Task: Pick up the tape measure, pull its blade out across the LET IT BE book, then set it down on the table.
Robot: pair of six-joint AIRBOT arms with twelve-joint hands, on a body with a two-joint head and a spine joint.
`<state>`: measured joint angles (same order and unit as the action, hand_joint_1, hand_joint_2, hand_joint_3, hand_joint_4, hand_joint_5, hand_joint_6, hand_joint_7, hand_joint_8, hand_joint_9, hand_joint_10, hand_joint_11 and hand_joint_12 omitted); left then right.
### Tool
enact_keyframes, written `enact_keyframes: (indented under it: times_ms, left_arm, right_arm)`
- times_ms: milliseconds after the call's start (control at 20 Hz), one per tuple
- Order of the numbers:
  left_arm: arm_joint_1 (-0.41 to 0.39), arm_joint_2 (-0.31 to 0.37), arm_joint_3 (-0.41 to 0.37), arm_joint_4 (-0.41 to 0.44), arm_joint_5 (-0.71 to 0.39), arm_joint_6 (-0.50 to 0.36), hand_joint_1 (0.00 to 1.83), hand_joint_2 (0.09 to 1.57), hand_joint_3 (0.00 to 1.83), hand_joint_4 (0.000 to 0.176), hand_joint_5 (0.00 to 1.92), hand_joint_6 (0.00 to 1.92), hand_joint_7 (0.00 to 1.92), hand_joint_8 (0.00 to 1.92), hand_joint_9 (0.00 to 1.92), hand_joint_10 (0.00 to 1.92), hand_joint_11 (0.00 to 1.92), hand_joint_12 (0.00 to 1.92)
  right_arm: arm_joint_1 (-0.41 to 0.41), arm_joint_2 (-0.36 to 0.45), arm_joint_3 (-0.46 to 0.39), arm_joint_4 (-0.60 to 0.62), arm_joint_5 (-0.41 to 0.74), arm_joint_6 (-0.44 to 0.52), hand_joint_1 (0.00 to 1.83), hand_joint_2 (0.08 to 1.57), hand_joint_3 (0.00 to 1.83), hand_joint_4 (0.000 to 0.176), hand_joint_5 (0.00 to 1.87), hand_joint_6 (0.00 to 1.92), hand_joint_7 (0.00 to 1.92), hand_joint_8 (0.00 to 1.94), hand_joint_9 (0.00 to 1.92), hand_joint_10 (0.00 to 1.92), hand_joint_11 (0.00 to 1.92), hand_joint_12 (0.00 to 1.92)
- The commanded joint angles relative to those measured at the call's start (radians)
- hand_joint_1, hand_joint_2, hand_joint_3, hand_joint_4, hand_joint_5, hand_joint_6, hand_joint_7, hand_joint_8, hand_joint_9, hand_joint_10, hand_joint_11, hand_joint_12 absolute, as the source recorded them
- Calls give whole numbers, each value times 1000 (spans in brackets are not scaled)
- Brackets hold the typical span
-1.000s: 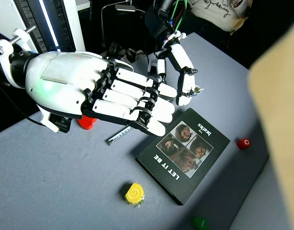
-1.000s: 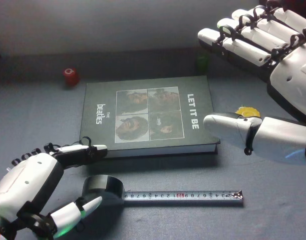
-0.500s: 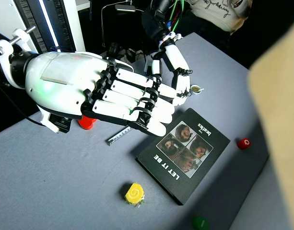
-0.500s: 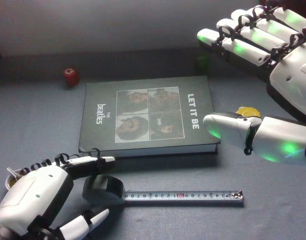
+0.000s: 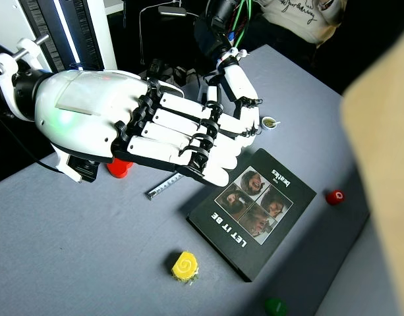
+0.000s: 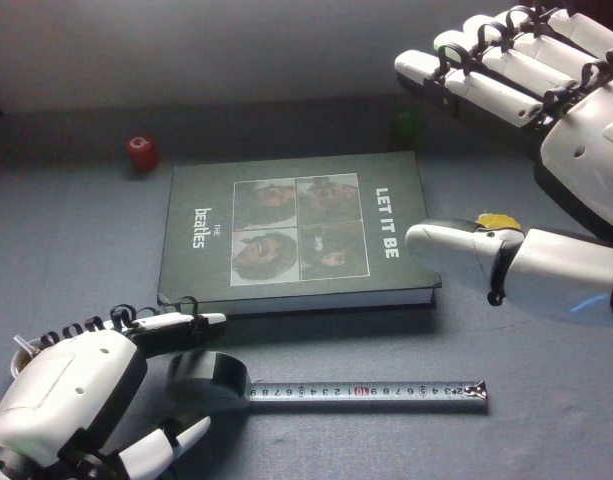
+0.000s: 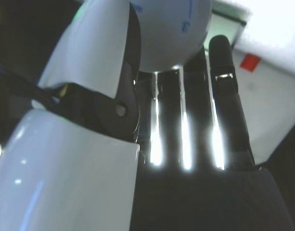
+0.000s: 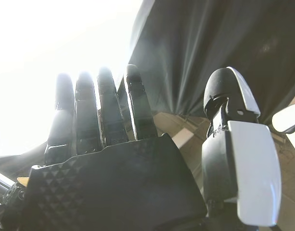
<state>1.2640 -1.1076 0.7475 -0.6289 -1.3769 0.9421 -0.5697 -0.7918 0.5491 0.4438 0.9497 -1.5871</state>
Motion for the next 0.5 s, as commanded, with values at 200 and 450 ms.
enact_keyframes:
  times_ms: [200,450]
  left_arm:
    - [0,-17,3,52,-100,25,1257,1068,0,0,652,2,700,2,637,1,453,430]
    - [10,-25,7,63,-100,43,1254,1069,0,0,655,3,703,3,641,2,463,434]
  right_arm:
    - [17,0,0,-44,115,8,31,1150,1,74,155,1,174,0,152,4,0,562]
    - [21,-1,0,-44,115,9,29,1151,1,74,154,1,174,0,151,2,0,550]
